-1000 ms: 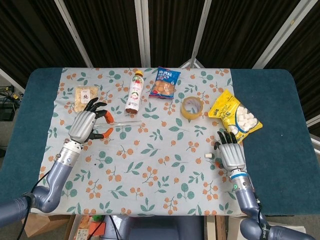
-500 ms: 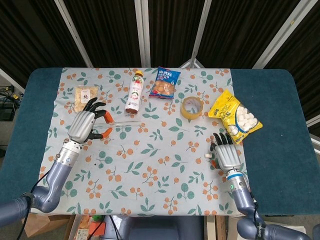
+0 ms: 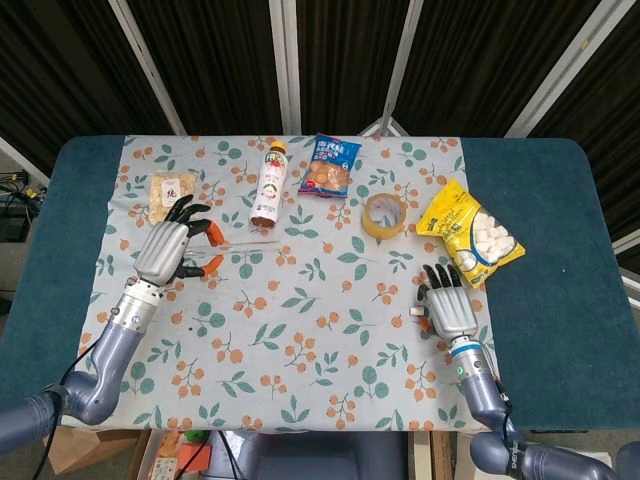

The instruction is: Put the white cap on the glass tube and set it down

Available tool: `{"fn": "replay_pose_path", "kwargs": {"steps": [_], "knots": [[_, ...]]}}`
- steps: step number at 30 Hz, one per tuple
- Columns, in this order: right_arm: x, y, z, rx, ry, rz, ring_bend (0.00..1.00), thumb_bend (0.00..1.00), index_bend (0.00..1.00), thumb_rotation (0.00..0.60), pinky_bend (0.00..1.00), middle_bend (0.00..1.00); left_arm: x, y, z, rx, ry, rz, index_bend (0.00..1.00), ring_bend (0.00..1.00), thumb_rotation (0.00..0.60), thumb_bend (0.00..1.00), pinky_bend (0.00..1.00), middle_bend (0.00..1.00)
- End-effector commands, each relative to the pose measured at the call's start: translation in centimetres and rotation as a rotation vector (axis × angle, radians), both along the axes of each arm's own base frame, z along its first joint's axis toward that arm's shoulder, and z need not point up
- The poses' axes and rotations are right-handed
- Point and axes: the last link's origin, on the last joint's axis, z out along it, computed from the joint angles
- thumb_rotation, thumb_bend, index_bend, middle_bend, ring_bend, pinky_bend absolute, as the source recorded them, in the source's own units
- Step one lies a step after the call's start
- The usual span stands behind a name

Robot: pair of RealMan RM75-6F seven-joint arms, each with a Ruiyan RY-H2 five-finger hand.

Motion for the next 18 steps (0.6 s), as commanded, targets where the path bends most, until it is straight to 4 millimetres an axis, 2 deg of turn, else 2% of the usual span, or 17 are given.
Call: {"fn": "replay_pose_path", "kwargs": {"steps": [1,8,18], "knots": [[-0.02,-0.03,0.0,0.0,0.002,-0.001,0.0,0.35,0.49,0.6,0.0,0.12,-0.02,0.01,0.03,0.001,-0.001,0.001,0.7,0.19,0.6,0.84,0.0,0.69],[-0.16,-0.05,-0.18,0.003,0.005,-0.006,0.0,0.35,0.53,0.6,0.0,0.14,0.0,-0.05,0.04,0.002,-0.003,0.002,0.7,0.19,0.6,0.84,0.0,0.69],[0.0,-0.01,-0.45,0.004,0.004,0.001,0.0,0.35,0.54,0.6,0.0,0.14,-0.12,-0.06,0.15,0.006,-0.004,0.007,0.7,0.19,0.6,0.84,0.0,0.69]]}}
